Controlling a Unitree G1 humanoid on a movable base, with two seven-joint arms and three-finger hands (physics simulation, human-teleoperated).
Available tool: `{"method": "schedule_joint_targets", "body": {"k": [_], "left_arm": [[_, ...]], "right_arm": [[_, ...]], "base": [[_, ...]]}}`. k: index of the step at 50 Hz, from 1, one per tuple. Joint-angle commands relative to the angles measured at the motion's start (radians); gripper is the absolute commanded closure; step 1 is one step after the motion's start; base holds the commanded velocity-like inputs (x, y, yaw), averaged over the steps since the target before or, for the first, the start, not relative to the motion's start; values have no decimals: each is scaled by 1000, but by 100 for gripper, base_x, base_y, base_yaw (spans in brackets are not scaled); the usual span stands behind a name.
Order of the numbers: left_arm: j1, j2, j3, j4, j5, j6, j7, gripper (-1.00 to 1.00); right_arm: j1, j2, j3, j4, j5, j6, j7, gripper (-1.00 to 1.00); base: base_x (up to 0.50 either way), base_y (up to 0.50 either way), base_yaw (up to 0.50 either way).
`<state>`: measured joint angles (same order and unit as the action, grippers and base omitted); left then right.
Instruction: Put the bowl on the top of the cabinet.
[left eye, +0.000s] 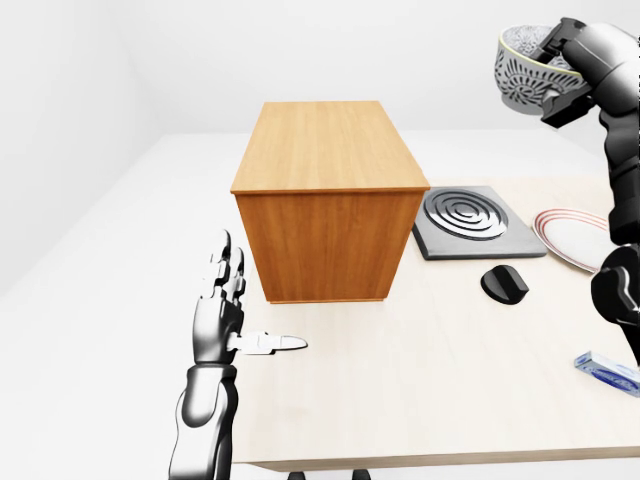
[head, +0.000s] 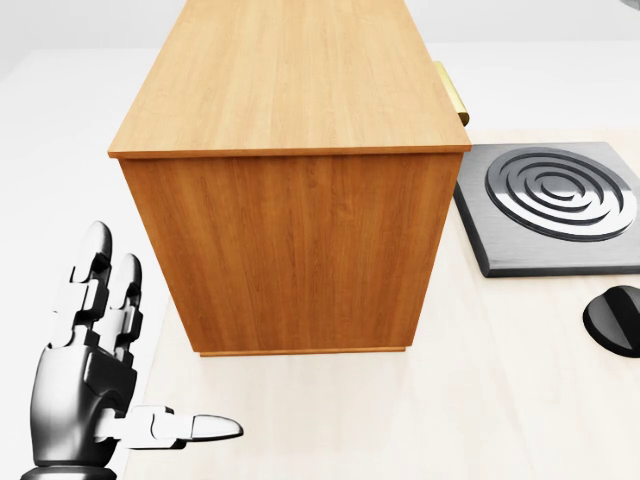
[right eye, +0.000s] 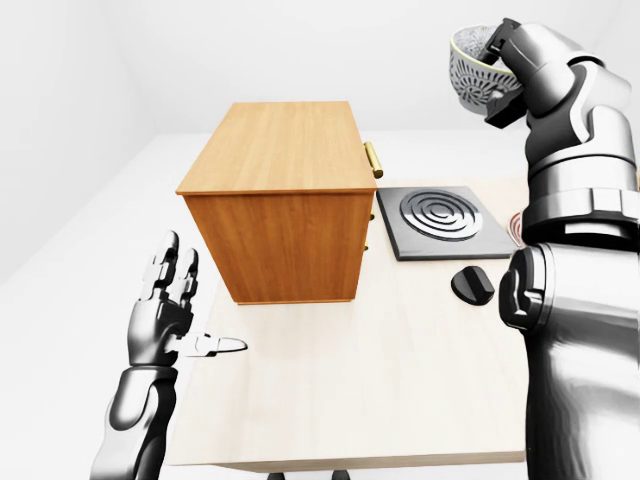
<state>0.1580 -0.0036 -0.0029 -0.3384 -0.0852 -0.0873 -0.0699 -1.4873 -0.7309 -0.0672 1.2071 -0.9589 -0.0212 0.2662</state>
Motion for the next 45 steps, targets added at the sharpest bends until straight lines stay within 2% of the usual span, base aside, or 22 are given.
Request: {"method": "schedule_joint_targets", "body": {"k": [1,6,14,17,19,20,28,37,38,45], "left_arm": [[1,1,-1,6,-2,0,-6,-100],[1,1,0,-3,-3,0,-6,-100],[-3,1,1,12,-4,0,-10,-100],[1,2,0,-3,-5,0,-9,-100],[-3,2,3,10,-6,0,-12,-100],[-5,3,5,12,-8,0,-12,-100],[-1,1,4,7,-9,0,-15,-100],[-6,2,7,10,-9,0,-15,-100],[-6,2,8,10,-9,0,-15,-100],[-7,2,9,13,-10,0,-17,-100]], "right_arm": [[-162,53,23,104,-122,11,-57,100],[-190,83,27,109,-148,3,-57,100],[-227,139,28,114,-170,9,-53,100],[-247,177,33,116,-178,17,-53,100],[-248,197,51,118,-199,4,-61,100],[-251,209,46,119,-198,13,-61,100],[-272,279,51,120,-214,12,-63,100],[-301,369,77,120,-243,-7,-69,100],[-305,381,71,120,-238,0,-66,100],[-312,443,78,119,-242,-1,-74,100]], "base": [[0,0,0],[0,0,0],[0,0,0],[0,0,0],[0,0,0],[0,0,0],[0,0,0],[0,0,0],[0,0,0],[0,0,0]]}}
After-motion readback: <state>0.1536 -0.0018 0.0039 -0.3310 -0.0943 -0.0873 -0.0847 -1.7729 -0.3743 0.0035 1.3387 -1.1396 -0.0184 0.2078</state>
